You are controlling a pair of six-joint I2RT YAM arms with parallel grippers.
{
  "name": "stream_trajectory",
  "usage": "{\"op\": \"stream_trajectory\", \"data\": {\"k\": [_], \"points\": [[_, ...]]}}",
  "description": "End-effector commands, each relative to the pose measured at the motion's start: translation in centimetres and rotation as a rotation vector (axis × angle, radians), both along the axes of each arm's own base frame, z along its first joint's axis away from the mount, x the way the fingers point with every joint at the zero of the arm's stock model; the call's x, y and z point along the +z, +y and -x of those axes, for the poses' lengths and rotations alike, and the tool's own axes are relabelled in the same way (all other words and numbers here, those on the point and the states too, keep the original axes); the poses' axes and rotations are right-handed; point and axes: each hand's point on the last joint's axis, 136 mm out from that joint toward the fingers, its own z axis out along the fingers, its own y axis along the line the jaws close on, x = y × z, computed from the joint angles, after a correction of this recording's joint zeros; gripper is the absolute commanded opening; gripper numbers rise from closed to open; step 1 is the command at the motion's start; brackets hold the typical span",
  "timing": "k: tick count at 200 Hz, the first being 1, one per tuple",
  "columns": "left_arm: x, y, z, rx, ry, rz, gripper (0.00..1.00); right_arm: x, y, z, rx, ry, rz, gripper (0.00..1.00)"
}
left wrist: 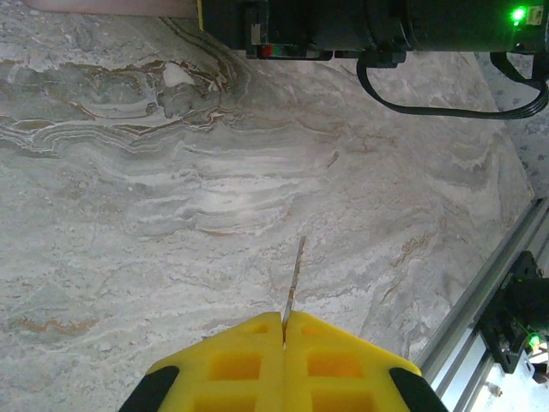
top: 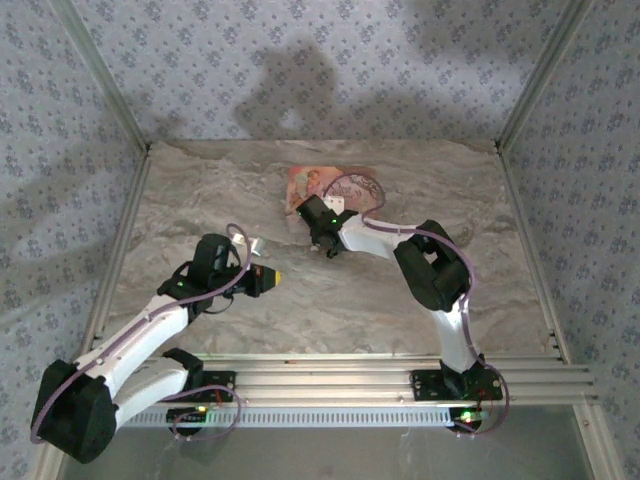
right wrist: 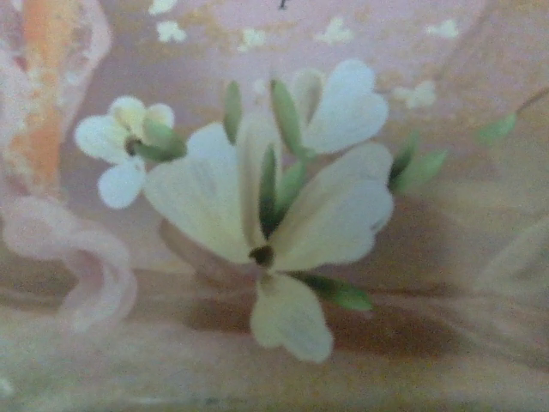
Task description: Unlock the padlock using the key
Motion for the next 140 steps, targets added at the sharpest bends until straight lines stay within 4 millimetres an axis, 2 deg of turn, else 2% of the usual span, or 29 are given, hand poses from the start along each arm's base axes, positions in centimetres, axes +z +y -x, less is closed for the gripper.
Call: {"op": "stream_trajectory", "data": {"k": [1,22,63,104,140], "points": [[0.8,0.3,-0.5,0.024,-0.067,-0.013,0.00,1.7,-0.1,0.2,0.053,0.017,-0.001,0.07],[0.4,0.1,-0.2,-0.006,-0.076,-0.016,0.00,2.9,0.6,1.3,0.138,0.076,-0.057,0.04],[0.0,-1.9,-0.6,-0.077,-0.038,0.054,0.00,4.2,2.4,3.9,0.310,0.230,-0.255,0.00],[-0.4,-2.8,-1.9,-0.080,-0.055,0.074,0.00,5.8,3.5,5.6,0.458,0.265,-0.360,0.00],[-0.2,-3.6,-2.4,-0.112,-0.088,0.111,0.00,7.8,3.9,6.4,0.506,0.311,-0.505,0.00]]}}
